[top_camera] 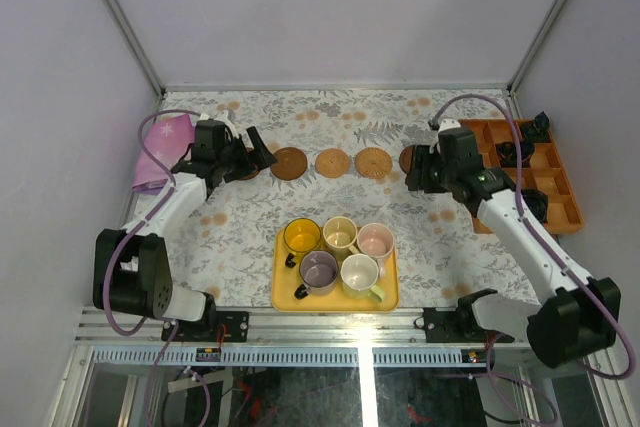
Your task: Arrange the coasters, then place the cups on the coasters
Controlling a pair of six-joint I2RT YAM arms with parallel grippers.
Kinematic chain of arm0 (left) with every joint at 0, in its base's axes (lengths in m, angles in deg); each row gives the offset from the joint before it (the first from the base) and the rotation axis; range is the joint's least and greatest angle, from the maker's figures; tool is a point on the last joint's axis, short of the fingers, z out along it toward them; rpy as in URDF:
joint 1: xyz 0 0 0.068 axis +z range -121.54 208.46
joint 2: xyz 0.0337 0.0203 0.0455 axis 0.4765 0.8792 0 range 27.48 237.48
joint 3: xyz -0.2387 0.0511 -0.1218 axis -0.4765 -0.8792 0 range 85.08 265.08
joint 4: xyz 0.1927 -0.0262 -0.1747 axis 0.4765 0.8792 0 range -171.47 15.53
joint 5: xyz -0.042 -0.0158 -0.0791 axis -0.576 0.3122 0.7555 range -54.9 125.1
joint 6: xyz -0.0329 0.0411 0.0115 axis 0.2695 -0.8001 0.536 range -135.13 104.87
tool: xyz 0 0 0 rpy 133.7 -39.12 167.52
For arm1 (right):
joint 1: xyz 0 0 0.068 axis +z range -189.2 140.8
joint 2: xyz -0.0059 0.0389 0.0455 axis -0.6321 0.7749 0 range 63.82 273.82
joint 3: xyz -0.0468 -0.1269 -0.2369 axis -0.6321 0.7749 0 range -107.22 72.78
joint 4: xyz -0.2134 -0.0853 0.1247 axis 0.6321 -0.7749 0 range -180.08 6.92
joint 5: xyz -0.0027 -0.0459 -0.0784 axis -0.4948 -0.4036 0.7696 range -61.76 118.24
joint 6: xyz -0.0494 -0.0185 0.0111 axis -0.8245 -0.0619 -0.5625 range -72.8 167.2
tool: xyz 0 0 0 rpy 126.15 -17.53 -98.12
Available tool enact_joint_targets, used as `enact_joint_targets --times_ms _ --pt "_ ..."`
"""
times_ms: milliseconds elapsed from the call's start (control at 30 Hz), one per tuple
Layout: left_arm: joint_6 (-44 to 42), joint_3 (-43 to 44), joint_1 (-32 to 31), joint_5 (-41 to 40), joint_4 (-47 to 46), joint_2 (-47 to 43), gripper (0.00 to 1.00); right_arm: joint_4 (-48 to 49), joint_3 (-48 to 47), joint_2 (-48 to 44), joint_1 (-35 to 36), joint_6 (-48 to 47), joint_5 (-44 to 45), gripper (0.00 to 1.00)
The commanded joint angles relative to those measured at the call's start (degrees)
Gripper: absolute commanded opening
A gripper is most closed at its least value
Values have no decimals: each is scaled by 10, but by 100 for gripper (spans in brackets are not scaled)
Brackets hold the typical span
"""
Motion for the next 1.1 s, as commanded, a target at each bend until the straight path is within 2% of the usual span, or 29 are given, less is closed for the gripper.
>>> enact_joint_targets --times_ms 0,133,433,700,1067 --pt "-20 -8 -4 2 -26 -10 91 -44 37 -54 37 23 -22 59" --pt "-17 -5 -5 2 -24 -10 91 -99 54 -93 69 45 -42 60" --pt "-22 0 -5 0 -17 2 92 -169 84 -187 114 112 -115 77" --pt "-19 2 -7 -10 -18 7 93 -196 109 -193 134 113 -111 76" --pt "-10 -6 -8 -10 -23 16 93 -152 120 -139 164 99 -128 69"
